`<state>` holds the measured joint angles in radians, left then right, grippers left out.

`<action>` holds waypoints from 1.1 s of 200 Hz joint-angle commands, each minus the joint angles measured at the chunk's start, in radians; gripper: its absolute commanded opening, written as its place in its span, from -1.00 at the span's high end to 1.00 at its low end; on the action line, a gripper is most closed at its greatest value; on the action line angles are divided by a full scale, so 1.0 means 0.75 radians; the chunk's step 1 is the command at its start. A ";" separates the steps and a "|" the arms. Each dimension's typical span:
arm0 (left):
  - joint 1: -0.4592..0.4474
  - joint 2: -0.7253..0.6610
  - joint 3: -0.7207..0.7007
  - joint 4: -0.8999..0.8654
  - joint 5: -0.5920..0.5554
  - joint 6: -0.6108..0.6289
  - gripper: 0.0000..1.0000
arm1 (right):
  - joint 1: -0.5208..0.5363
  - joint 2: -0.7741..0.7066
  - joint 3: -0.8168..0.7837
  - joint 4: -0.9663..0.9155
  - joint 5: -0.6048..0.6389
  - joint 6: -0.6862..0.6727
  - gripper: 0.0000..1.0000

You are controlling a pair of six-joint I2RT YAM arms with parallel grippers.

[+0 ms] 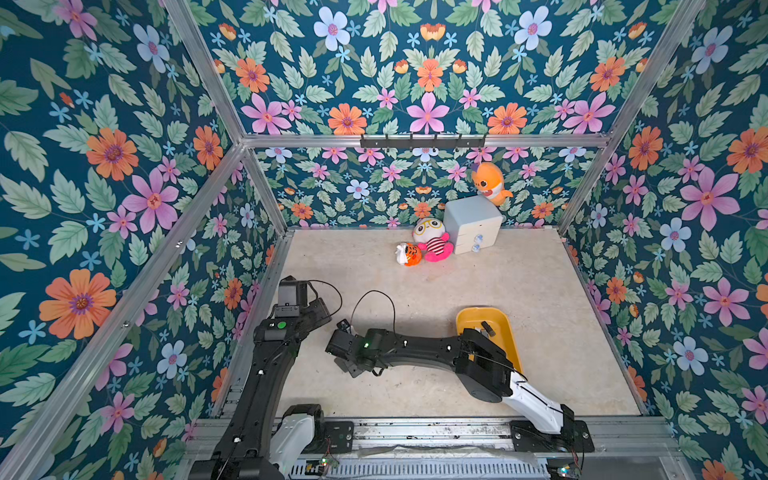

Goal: Put the usb flash drive into the storage box
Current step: Pick up the USB flash from the center of the board, then place the USB flash in the storage box.

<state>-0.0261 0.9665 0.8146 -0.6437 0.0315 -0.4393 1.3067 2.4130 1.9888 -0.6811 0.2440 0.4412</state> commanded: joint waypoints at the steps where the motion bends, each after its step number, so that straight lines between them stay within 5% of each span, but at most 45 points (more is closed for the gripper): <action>1: 0.001 0.002 0.000 0.013 0.005 0.011 -0.27 | -0.001 0.021 0.005 -0.080 0.006 -0.014 0.35; 54: 0.001 0.017 -0.002 0.014 0.013 0.011 -0.28 | 0.000 -0.019 0.000 -0.051 -0.008 -0.022 0.65; 99: 0.001 0.018 -0.004 0.018 0.022 0.011 -0.29 | -0.014 -0.270 -0.117 -0.012 0.043 -0.048 0.72; 176: 0.000 0.036 -0.008 0.026 0.057 0.019 -0.29 | -0.328 -1.302 -1.168 0.079 0.108 0.182 0.71; 220: 0.000 0.057 -0.011 0.030 0.069 0.017 -0.30 | -0.542 -1.756 -1.626 -0.034 -0.007 0.376 0.69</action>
<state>-0.0265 0.9962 0.8047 -0.6296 0.0757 -0.4389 0.9588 1.1961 0.8856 -0.6556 0.2951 0.6136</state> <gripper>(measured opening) 0.647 0.220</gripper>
